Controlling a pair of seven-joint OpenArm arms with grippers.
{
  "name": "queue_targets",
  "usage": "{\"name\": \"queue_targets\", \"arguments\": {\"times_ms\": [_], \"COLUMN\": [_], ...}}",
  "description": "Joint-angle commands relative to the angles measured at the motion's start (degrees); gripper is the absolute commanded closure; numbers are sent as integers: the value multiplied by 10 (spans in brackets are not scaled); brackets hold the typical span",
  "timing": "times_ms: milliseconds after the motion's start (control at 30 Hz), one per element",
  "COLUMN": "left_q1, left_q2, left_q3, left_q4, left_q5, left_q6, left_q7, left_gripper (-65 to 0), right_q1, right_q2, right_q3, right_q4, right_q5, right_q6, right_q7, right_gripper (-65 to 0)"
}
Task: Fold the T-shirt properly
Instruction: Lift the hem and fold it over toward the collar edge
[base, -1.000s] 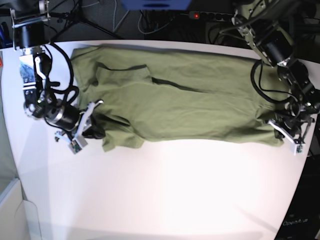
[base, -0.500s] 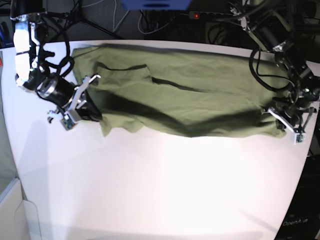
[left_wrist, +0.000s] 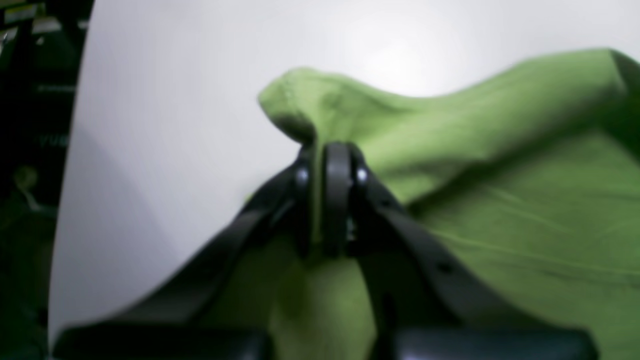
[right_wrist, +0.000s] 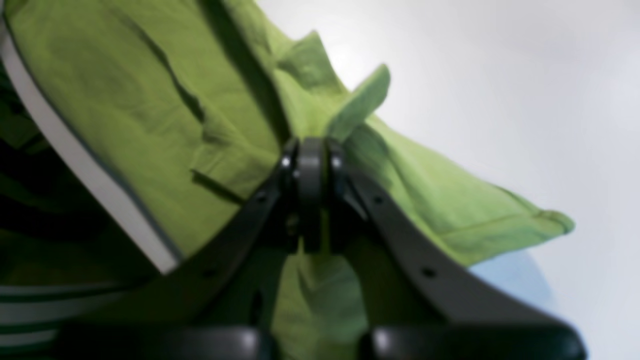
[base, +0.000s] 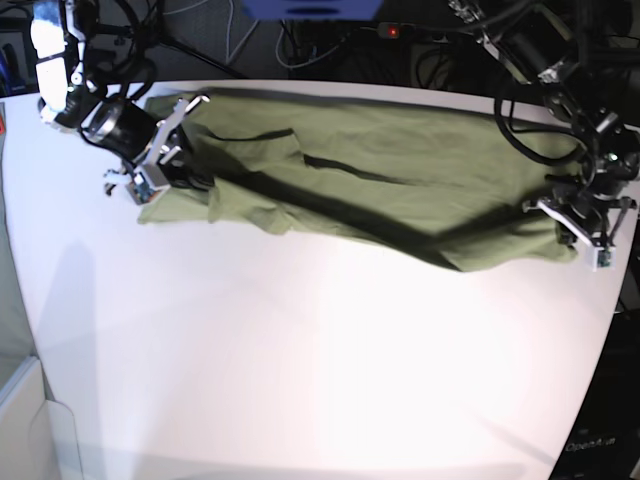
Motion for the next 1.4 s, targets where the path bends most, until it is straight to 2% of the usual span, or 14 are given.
{"name": "queue_targets", "arguments": {"times_ms": [0, 633, 1100, 1233, 1367], "left_q1": [-9, 7, 70, 88, 117], "left_q2": [-10, -10, -2, -2, 2], "left_q3": [-10, -23, -22, -24, -21], "left_q4": [12, 13, 72, 73, 72], "left_q5": [-4, -4, 0, 1, 1], "left_q6": [3, 3, 3, 3, 3], "left_q7": [-11, -12, -12, -37, -112], "left_gripper": [-26, -24, -24, -24, -24], "right_q1": [-9, -128, -139, -138, -136], "right_q2": [9, 27, 17, 14, 9], "right_q3": [3, 0, -2, -2, -1], "right_q4": [13, 11, -16, -25, -25], "right_q5": [9, 9, 8, 8, 8], "right_q6": [2, 4, 5, 5, 5], "right_q7": [26, 172, 184, 184, 184], "right_gripper": [-6, -6, -6, -6, -6]}}
